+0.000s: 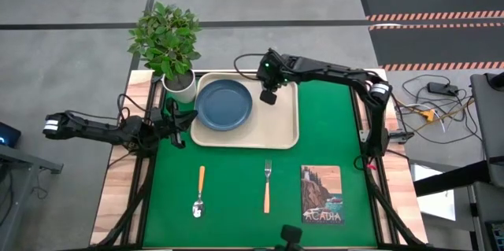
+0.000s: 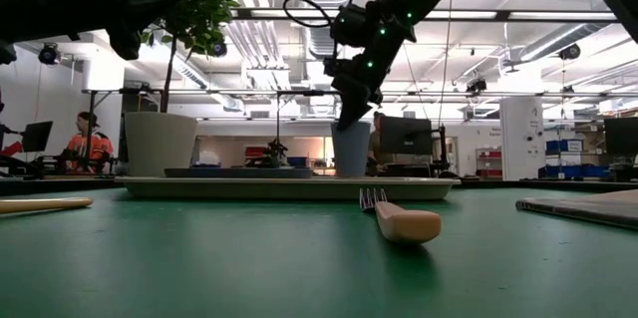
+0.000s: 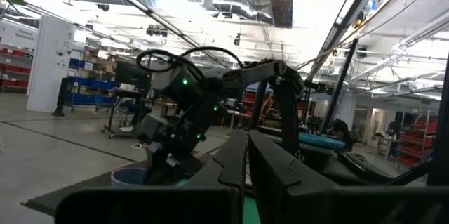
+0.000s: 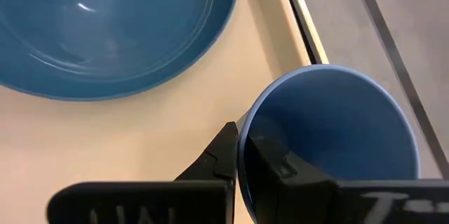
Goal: Pick and place plate/cup/fork/spoon on tray
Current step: Put the blue cup on the white serving tray at the top right of the blue plate, then put the yellow spoon on the white serving tray to the right of the blue plate
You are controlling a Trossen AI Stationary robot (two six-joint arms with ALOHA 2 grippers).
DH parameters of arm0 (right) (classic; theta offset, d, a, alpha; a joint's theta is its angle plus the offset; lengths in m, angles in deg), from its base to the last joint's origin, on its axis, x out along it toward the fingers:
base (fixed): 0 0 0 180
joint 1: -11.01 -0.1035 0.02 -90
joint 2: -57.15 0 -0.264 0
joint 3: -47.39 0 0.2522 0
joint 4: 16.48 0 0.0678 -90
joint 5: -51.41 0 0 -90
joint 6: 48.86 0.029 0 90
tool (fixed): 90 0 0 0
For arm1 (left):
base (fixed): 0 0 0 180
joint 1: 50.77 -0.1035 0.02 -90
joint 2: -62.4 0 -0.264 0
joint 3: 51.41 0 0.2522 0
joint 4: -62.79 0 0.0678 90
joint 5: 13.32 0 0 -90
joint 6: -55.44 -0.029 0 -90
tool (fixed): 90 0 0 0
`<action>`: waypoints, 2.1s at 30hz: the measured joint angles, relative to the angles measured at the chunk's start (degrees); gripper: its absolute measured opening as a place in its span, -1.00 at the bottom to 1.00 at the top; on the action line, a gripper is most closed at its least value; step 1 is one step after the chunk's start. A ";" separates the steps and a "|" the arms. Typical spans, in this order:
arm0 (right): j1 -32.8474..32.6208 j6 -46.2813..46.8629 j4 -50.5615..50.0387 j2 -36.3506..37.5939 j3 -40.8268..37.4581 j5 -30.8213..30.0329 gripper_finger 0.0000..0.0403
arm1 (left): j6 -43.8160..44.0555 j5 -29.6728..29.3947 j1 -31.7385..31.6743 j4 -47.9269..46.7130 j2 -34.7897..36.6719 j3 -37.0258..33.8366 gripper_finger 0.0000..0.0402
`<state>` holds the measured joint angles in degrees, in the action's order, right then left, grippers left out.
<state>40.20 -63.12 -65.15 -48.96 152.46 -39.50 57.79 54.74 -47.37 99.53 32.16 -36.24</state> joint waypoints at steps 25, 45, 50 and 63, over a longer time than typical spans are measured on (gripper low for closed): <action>-0.83 4.35 3.72 -0.57 0.00 2.82 -0.29 | -0.26 0.00 -0.01 0.04 0.00 0.00 -1.00; -13.65 10.32 -0.37 11.38 -2.87 2.88 -0.25 | 9.87 0.89 0.27 -0.57 -0.67 0.02 -1.00; -22.57 10.47 1.68 16.67 -8.88 1.91 -0.31 | 15.42 3.45 1.76 -0.48 -3.68 0.02 -1.00; -34.99 5.98 30.51 32.16 -33.86 -1.07 -0.43 | 24.18 2.29 9.62 1.45 -16.27 7.01 -1.00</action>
<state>5.21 -57.13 -34.65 -16.80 118.60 -40.57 81.97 57.03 -37.75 100.99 15.89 -29.23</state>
